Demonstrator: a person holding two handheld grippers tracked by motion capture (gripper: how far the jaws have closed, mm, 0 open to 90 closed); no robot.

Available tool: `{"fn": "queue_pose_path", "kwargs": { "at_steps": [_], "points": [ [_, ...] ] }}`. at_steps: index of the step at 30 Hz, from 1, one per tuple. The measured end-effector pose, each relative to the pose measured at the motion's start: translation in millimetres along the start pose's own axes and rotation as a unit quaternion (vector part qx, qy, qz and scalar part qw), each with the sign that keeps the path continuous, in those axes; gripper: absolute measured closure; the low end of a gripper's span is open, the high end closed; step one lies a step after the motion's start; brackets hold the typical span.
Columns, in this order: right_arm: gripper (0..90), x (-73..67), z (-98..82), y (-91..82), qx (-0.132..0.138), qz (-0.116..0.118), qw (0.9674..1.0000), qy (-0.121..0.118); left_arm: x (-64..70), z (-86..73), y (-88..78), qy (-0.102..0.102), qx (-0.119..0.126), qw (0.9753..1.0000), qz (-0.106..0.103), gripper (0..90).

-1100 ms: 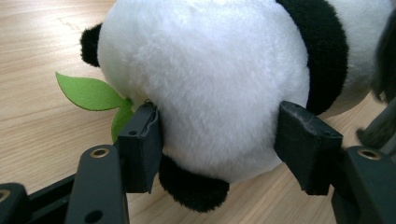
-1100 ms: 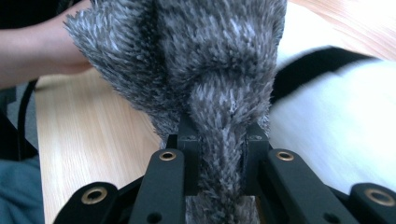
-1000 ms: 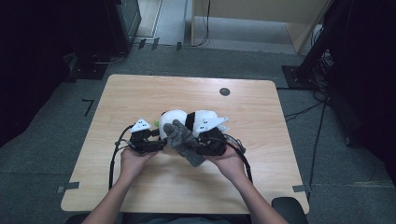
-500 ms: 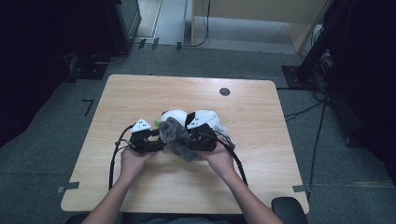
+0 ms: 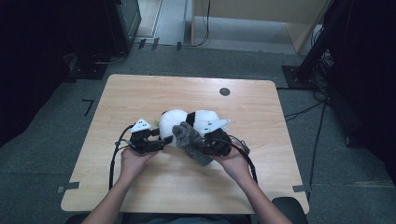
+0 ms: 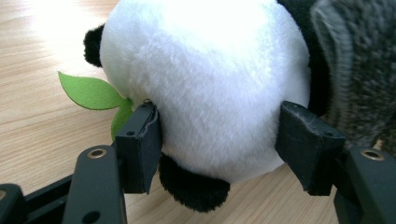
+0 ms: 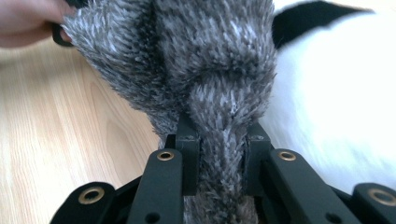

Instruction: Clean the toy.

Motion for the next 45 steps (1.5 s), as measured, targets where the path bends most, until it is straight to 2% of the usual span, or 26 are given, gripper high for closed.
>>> {"fn": "queue_pose_path", "kwargs": {
  "at_steps": [7,19,22,27,28,31,34,38,39,40,41,43,45],
  "points": [
    [74.3,11.2,-15.2,-15.7,0.0,-0.005,0.9999,0.013,0.5,0.9,0.5,0.001,-0.005,1.0,0.0,35.9],
    [75.6,37.4,-38.1,-41.9,0.005,-0.038,0.998,0.05,-0.9,2.4,3.3,-0.001,-0.014,0.9999,-0.003,40.1],
    [76.1,50.8,-44.0,-48.2,0.008,-0.055,0.9957,0.074,-1.2,2.2,3.5,-0.001,-0.019,0.9998,-0.005,41.3],
    [76.4,63.3,-49.2,-52.9,0.009,-0.073,0.9927,0.095,-1.8,2.1,2.7,0.001,-0.022,0.9997,-0.002,45.1],
    [76.4,68.6,-50.4,-54.8,0.009,-0.082,0.991,0.105,-1.3,2.4,2.4,0.002,-0.023,0.9997,0.0,46.2],
    [76.4,77.1,-49.8,-57.1,0.01,-0.094,0.9888,0.116,-1.2,2.3,2.2,0.0,-0.022,0.9998,-0.002,47.5],
    [76.3,84.1,-48.4,-58.0,0.011,-0.105,0.9876,0.116,-1.5,1.8,1.9,0.0,-0.023,0.9997,-0.003,47.8],
    [76.3,102.2,-45.1,-58.0,0.016,-0.125,0.9828,0.135,-1.4,1.5,1.2,-0.004,-0.022,0.9997,-0.005,48.4],
    [76.3,102.2,-45.1,-58.0,0.016,-0.125,0.9828,0.135,-1.4,1.5,1.2,-0.004,-0.022,0.9997,-0.005,48.5],
    [76.3,108.4,-42.4,-58.8,0.025,-0.129,0.9788,0.157,-1.3,1.7,1.0,-0.006,-0.022,0.9997,-0.005,48.6],
    [76.3,108.4,-42.4,-58.8,0.025,-0.129,0.9788,0.157,-1.3,1.7,1.0,-0.006,-0.022,0.9997,-0.005,48.7],
    [76.3,110.5,-35.8,-57.3,0.036,-0.129,0.9765,0.169,-0.7,1.8,0.5,-0.007,-0.022,0.9997,-0.005,48.9],
    [76.4,106.3,-29.0,-52.8,0.037,-0.126,0.9782,0.161,1.0,2.0,-0.6,-0.009,-0.025,0.9996,-0.006,49.6]
  ]
}}
Point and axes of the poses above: each handheld gripper's, and its own axes: y roughly forward along the jaws, z roughly out of its top, x roughly to its right, the point moved 7 cm from there along y, roughly forward along the jaws, and after that the axes turned 1 degree about z, right-handed, at the moved point
